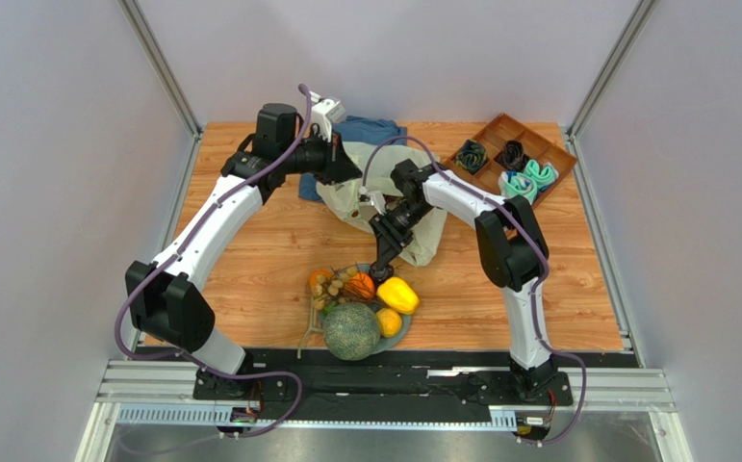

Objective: Take the fake fruits out of the plastic bag
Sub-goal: Place the fake fruit on the plate.

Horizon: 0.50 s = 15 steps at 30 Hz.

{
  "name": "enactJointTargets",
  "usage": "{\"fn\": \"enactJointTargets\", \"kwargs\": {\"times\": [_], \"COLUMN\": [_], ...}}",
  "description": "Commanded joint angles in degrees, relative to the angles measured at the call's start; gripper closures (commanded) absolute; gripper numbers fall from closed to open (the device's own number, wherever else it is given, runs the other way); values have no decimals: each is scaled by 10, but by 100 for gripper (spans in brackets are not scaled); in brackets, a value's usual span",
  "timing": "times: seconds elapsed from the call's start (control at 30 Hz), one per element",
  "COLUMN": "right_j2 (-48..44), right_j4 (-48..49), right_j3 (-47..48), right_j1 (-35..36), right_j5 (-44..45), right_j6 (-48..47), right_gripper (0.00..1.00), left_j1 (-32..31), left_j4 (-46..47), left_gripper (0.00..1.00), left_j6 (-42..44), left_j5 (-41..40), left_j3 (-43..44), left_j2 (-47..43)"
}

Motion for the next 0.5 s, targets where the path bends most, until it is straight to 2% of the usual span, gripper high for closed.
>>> {"fn": "enactJointTargets", "kwargs": {"times": [0.0, 0.13, 0.37, 0.47], "right_j2": [-1, 0, -35, -62], "right_j4": [45, 50, 61, 58], "right_j3": [-15, -18, -27, -23], "right_j1": [5, 6, 0, -7], "right_j5": [17, 23, 42, 42], "right_j6": [11, 17, 19, 19], "right_gripper": [59, 59, 34, 29], "left_j1": [-2, -2, -2, -2], "left_j4": [23, 21, 22, 22], "left_gripper": [100, 100, 100, 100], "left_j6": [-5, -4, -5, -4], "left_j5": [10, 10, 9, 9], "left_j3": [4, 3, 11, 15], "left_j2": [-15, -15, -13, -12]}}
